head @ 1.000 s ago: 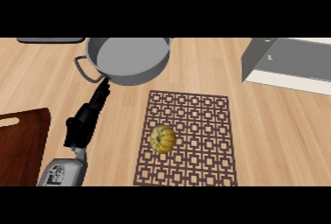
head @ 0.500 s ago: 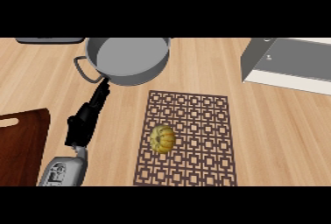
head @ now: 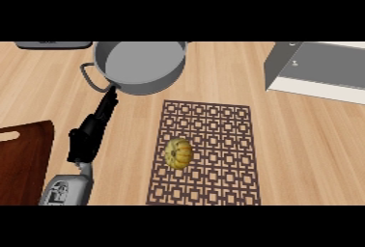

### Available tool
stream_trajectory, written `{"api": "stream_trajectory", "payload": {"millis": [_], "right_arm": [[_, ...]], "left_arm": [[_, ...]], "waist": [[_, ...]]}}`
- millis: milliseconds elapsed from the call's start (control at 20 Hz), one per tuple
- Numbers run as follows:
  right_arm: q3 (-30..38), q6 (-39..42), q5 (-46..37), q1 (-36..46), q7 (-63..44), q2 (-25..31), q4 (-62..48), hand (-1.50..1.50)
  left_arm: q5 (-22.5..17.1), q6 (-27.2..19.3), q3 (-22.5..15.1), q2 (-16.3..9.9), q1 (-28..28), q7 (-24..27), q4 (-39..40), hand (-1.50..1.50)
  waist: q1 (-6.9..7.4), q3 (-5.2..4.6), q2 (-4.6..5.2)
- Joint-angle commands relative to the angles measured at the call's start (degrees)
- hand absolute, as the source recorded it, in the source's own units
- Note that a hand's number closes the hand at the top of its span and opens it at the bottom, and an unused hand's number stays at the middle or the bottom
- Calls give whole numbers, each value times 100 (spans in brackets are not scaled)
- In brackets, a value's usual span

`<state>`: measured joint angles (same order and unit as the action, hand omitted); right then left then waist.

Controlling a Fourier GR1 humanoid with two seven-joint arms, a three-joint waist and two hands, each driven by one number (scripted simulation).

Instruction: Pick the lemon from the placemat and place it in the tiered shelf

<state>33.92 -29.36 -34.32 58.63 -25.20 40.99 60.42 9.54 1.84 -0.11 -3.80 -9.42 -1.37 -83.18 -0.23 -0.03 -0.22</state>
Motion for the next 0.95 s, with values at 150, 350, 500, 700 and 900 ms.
{"api": "stream_trajectory", "payload": {"millis": [150, 350, 500, 700, 900], "right_arm": [[772, 673, 459, -888, -1055, 736, 812, -150], [1221, 1804, 888, -1635, -1626, 1221, 1187, -150], [1894, 2524, 1363, -2365, -1623, 1565, 1548, -150], [2638, 3508, 1754, -3408, -1371, 1708, 1798, -150], [3928, 4157, 2366, -4224, -931, 1556, 1882, -150]], "left_arm": [[29, -120, 25, 44, 262, -14, -133, 0], [-93, 47, 135, -122, 84, -215, -236, 0], [32, -129, 58, 33, 428, 232, -67, 0], [-156, 34, 160, -71, 234, -53, -256, 0], [32, -97, 80, -38, 220, -31, -185, 0]], "waist": [[-136, 3, -29], [-221, 6, -47], [-269, 7, -48], [-301, 11, -57], [-226, 10, -27]]}}
